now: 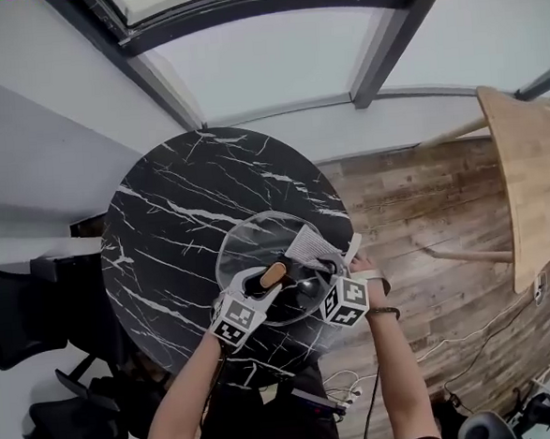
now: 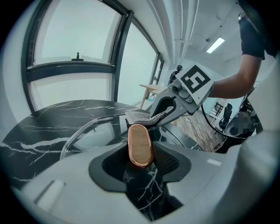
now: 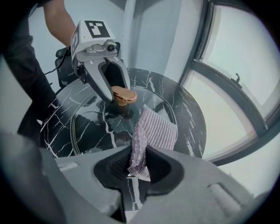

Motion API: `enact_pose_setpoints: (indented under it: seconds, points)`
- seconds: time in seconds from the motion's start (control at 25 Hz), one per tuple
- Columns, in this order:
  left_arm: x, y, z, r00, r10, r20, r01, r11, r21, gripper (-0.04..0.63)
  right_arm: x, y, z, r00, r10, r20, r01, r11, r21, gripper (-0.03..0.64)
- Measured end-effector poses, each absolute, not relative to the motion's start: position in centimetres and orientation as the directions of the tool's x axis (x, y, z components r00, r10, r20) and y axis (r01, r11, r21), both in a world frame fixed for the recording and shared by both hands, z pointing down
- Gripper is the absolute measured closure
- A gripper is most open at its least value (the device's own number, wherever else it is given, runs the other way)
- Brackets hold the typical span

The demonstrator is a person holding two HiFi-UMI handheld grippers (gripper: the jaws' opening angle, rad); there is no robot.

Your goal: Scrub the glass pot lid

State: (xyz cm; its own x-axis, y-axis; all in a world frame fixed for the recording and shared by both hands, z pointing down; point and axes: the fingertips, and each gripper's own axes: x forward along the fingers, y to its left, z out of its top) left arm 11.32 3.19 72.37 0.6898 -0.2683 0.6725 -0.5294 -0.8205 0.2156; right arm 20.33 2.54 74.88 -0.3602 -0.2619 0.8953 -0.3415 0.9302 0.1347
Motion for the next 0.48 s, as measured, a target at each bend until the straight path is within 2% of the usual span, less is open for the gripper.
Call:
enact_pose_setpoints:
  seconds: [0.28,0.48]
  points:
    - [11.5,3.1,72.3,0.673,-0.210,0.709,-0.509,-0.827,0.238,0.413,19.9,5.1,74.8,-0.326,-0.345,0.880,-0.487,0.859,0.157,0.542]
    - [11.5,3.7,72.1,0.715,-0.148,0.684,-0.458,-0.838,0.297,0.411,19.1,7.2,74.9,-0.283,-0.386,0.878,-0.605,0.782,0.149,0.541]
